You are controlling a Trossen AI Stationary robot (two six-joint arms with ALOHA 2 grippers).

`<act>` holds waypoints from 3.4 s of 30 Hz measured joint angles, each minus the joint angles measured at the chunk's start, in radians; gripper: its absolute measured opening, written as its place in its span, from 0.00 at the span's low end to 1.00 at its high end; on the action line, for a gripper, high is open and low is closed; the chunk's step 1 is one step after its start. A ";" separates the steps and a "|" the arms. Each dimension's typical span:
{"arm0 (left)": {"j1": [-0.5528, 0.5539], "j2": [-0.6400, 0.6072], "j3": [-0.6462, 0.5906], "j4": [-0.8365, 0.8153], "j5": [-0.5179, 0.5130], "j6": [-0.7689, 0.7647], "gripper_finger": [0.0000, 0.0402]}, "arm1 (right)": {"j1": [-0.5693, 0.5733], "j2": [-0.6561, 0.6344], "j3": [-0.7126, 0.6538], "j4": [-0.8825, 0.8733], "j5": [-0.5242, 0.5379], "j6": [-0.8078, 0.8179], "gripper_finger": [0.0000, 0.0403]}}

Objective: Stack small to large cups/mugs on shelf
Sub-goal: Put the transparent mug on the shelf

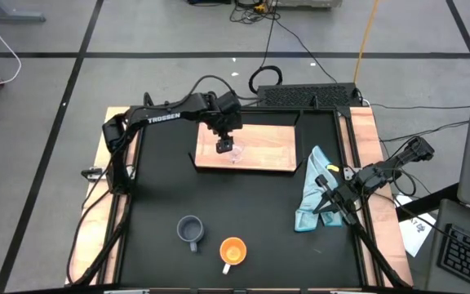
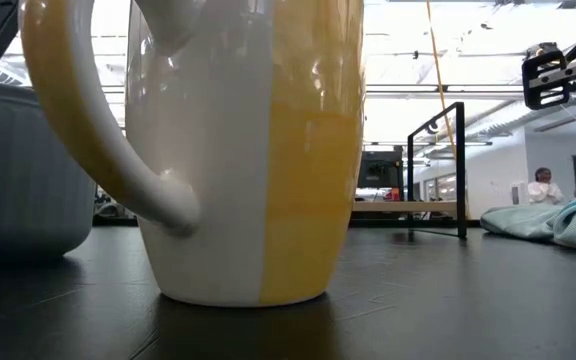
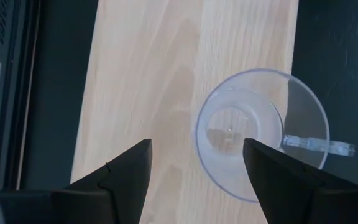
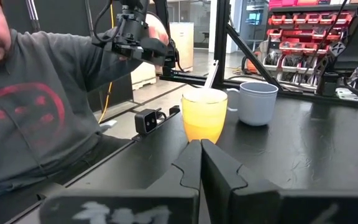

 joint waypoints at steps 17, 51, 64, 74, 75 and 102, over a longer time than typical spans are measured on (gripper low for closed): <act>-0.001 0.000 0.000 -0.010 0.036 -0.043 0.64 | 0.000 0.000 0.000 0.000 0.000 -0.011 0.00; -0.007 0.049 -0.002 0.053 -0.018 0.011 0.63 | 0.000 0.002 0.000 0.000 -0.001 -0.009 0.00; 0.001 0.050 -0.002 0.049 -0.018 0.026 0.63 | 0.000 0.006 0.000 0.000 -0.004 -0.008 0.00; 0.001 0.050 -0.002 0.049 -0.018 0.032 0.63 | 0.000 0.006 0.000 0.000 -0.004 -0.008 0.00; 0.001 0.050 -0.002 0.049 -0.018 0.033 0.63 | 0.000 0.006 0.000 0.000 -0.004 -0.008 0.00; 0.001 0.050 -0.002 0.051 -0.018 0.034 0.12 | 0.000 0.006 0.000 0.000 -0.004 -0.008 0.00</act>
